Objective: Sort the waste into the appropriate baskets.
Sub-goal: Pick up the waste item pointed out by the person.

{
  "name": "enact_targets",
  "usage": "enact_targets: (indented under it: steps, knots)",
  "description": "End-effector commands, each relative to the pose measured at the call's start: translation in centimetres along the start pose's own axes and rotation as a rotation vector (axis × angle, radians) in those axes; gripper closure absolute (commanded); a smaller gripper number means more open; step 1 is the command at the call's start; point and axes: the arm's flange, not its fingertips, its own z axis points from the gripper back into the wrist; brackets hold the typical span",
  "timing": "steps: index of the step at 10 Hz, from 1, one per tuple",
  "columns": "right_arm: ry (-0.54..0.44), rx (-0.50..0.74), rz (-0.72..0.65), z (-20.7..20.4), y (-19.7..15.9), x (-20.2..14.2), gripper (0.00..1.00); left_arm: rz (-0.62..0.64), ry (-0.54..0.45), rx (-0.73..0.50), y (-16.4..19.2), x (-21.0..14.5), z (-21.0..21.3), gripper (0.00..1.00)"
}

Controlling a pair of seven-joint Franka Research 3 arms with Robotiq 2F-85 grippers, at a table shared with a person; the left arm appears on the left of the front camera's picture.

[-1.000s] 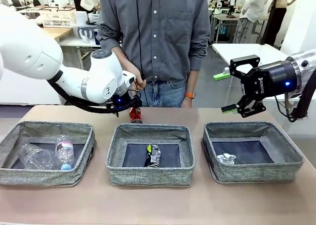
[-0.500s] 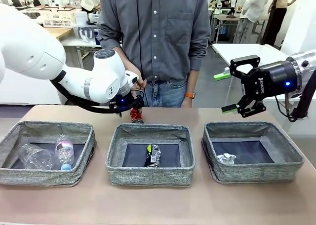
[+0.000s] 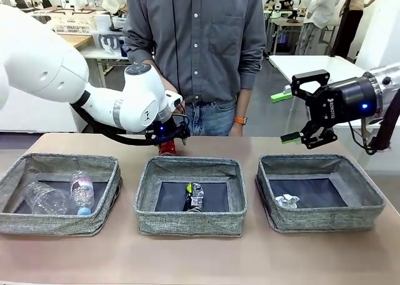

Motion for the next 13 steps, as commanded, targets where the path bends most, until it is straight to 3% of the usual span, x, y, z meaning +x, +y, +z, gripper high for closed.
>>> enact_targets:
  steps: [1,5,6,7,8,9,10,13]
  knots:
    - [0.004,0.004,0.026,0.05,0.11,0.18,0.00,-0.006,0.010,-0.013,0.08,0.66,-0.28,0.00]
    - [0.004,0.004,0.026,0.05,0.11,0.18,0.00,-0.018,0.022,0.053,0.19,0.84,-0.64,0.00]
    - [0.004,0.004,0.026,0.05,0.11,0.18,0.00,-0.041,0.031,0.087,0.20,0.82,-0.70,0.60]
    - [0.004,0.004,0.026,0.05,0.11,0.18,0.00,-0.039,0.027,0.089,0.25,0.77,-0.66,0.60]
    - [0.004,0.004,0.026,0.05,0.11,0.18,0.00,-0.033,0.022,0.091,0.33,0.70,-0.60,1.00]
    - [0.004,0.004,0.026,0.05,0.11,0.18,0.00,-0.024,0.022,0.085,0.38,0.63,-0.60,0.65]
    - [0.004,0.004,0.026,0.05,0.11,0.18,0.00,-0.023,0.022,0.083,0.40,0.57,-0.61,1.00]
    - [0.004,0.004,0.026,0.05,0.11,0.18,0.00,-0.026,0.023,0.085,0.58,0.73,-0.42,1.00]
